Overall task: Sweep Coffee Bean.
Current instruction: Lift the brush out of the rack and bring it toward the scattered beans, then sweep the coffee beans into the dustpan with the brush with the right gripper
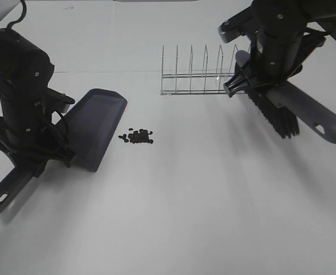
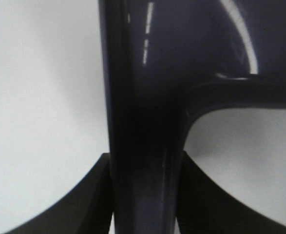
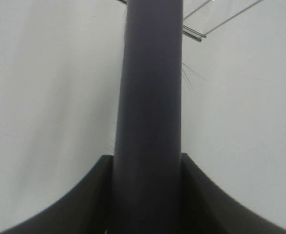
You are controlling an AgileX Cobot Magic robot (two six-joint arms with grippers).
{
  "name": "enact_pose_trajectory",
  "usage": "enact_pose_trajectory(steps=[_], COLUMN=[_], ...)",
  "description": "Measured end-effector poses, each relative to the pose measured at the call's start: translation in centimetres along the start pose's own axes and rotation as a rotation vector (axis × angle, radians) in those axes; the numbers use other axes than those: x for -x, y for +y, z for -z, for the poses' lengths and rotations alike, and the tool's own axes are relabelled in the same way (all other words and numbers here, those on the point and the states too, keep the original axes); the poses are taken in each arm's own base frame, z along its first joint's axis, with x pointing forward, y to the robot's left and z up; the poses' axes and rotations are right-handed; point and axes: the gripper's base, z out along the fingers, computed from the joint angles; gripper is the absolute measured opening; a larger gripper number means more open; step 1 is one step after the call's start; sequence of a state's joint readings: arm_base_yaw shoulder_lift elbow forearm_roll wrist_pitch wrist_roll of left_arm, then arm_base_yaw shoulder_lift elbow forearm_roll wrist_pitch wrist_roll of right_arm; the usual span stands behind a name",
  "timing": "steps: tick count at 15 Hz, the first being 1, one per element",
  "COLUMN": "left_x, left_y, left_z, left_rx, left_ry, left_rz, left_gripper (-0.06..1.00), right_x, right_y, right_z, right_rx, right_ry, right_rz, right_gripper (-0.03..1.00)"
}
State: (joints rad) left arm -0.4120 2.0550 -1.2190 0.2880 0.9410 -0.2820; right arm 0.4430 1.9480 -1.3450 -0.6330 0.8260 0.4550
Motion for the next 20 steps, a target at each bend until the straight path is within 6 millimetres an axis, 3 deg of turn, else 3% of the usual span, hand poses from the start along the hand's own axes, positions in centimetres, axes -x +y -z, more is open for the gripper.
enact_pose_trajectory(steps=[1,5,6,8,16,20], left_x=[0.2,0.3,0.3,0.3,0.1,0.0], left_y=[-0.2,-0.4,-0.4,-0.6,-1.3,-1.5], left_z=[-0.3,-0.5,-0.5,-0.5,-1.5,-1.5], left_rx=[0.001,-0.004,-0.012,-0.03,-0.078,-0.093], left_ry=[0.004,0.017,0.02,0.025,0.08,0.097], left_rz=[-0.004,0.0,0.002,-0.013,0.005,0.019], left_gripper=[0.32,0.32,0.32,0.32,0.32,0.32], right_x=[0.2,1.5,2.6,3.6,4.8,5.2], right_y=[0.6,6.1,8.8,11.0,15.0,15.9], right_z=[-0.2,-2.0,-2.3,-2.6,-2.6,-2.3], right_rx=[-0.003,0.02,0.079,0.178,0.559,0.668], right_ry=[0.003,0.023,0.017,0.03,0.019,-0.011], right_rz=[0.014,0.134,0.171,0.162,-0.037,-0.103], right_gripper=[0.37,0.37,0.37,0.37,0.37,0.37])
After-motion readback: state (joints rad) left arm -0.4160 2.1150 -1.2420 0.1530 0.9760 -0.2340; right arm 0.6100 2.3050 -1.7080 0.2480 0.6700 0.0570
